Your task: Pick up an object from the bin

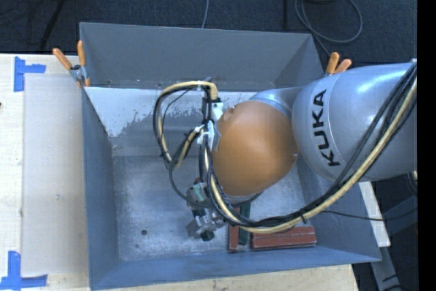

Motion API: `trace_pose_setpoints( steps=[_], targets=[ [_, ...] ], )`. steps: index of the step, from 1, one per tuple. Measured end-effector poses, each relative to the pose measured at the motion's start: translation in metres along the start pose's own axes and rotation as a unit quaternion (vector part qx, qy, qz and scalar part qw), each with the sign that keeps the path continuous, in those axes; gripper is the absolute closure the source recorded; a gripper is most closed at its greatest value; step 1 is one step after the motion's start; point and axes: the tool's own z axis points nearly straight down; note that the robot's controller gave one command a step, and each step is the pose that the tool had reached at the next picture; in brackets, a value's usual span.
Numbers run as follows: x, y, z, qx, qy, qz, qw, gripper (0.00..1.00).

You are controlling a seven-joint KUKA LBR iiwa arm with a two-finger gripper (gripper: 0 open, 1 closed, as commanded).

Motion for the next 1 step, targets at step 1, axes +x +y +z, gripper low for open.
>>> trace_pose_setpoints(
  steps=[1],
  targets=[
    [0.0124, -0.0015, -0.0892, 0.001, 0.0002, 0.018, 0.9998, 1.0]
  ],
)
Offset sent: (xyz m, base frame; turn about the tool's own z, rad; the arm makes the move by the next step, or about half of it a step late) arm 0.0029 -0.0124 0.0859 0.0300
